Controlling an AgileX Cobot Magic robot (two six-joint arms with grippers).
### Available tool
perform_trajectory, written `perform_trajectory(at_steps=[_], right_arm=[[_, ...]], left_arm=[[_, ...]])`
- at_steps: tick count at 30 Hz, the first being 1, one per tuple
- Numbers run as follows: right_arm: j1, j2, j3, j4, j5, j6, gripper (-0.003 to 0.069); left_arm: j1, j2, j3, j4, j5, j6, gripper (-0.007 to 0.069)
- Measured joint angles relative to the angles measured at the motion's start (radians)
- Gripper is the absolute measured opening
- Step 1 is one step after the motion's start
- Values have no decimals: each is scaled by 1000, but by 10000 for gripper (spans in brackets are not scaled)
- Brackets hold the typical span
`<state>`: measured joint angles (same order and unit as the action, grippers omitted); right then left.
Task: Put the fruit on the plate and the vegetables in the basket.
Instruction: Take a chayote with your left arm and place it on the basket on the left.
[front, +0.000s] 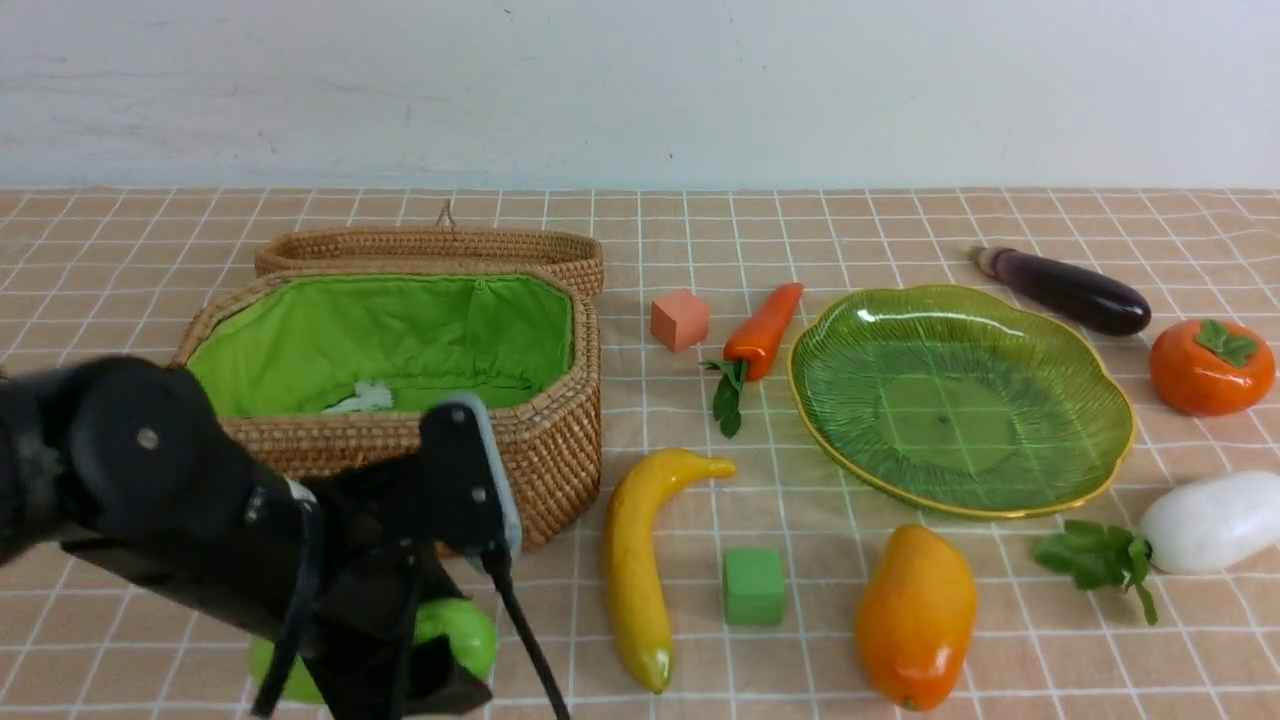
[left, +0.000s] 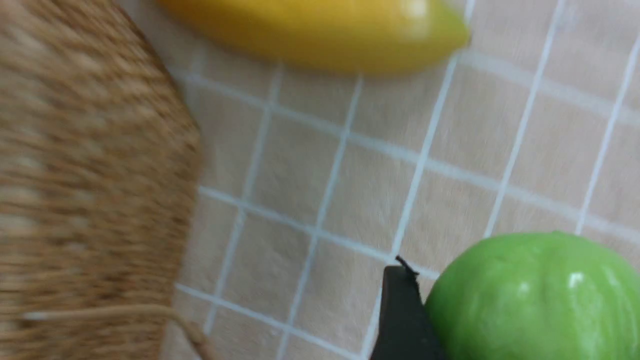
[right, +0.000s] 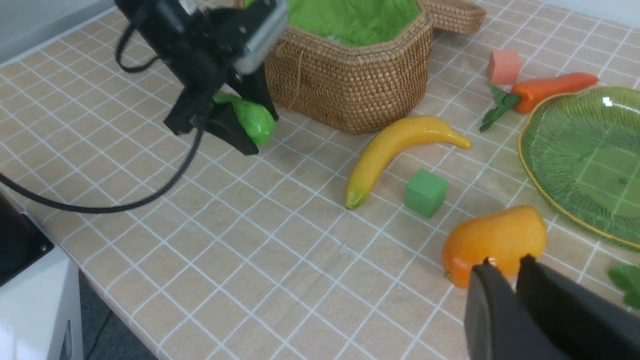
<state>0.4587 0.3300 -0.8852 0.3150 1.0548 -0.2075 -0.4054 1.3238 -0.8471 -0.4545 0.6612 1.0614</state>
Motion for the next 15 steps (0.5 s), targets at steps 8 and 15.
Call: perform_trajectory(at_steps=[8, 15], right_arm=[[0, 0, 0, 14, -191, 0, 87], [0, 0, 0, 69, -232, 0, 87]], left_arm=[[0, -87, -292, 185, -148, -183, 426], [0, 220, -453, 485, -177, -309, 426]])
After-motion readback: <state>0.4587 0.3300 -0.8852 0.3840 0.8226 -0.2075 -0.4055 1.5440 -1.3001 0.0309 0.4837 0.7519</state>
